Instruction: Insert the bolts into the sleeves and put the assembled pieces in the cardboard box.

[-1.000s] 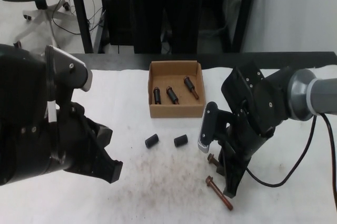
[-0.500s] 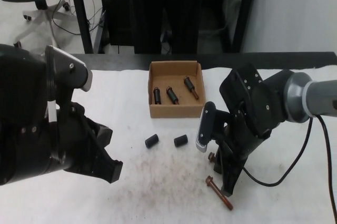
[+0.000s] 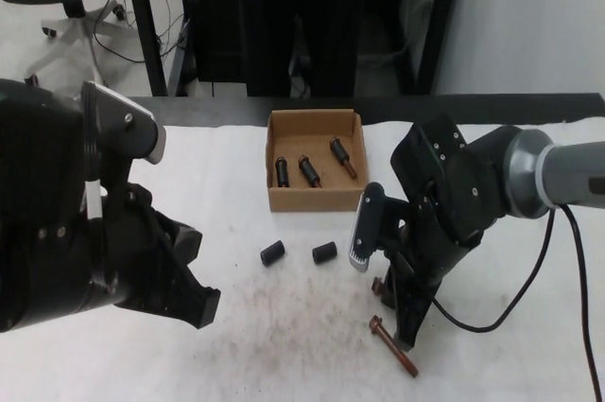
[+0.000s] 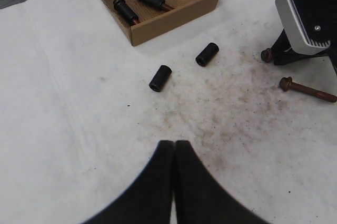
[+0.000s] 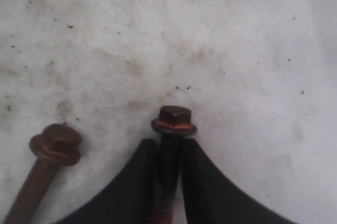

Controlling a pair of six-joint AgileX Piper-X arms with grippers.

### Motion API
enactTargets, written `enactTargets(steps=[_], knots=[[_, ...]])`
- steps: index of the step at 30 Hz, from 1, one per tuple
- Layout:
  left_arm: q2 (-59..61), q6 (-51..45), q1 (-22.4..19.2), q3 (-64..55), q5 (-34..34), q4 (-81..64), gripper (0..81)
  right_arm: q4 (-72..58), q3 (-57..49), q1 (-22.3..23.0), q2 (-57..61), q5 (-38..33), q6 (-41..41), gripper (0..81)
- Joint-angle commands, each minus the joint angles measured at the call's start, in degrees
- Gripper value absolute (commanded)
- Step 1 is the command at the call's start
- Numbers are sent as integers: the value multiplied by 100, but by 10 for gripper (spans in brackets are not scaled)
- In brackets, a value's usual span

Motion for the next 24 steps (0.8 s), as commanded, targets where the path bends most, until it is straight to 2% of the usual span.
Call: enactTargets(steps=[1,9,11,13,14,19,24], knots=[[-15,37,5,-30,-10,-61,2,-166,-96,-2,97,-37,1,166],[-15,37,5,-30,-10,-61,2,-190,-112,-2,97,-37,1,161],[-15,37,5,-30,-10,-61,2,-157,-112,-2,97,-37,1,114],[-15,37,5,-30,-10,-61,2,-95,-112,-2,97,-24,1,19],[-15,37,5,-30,-10,-61,2,-62,-112,-2,97,-16,47,6],[-17,59,5,-30,193,-17,2,-57,-220,-2,-142,139,1355,9],[6,421,5,-30,1538,-18,2,-68,-335,-37,-935,-479,2440,9]])
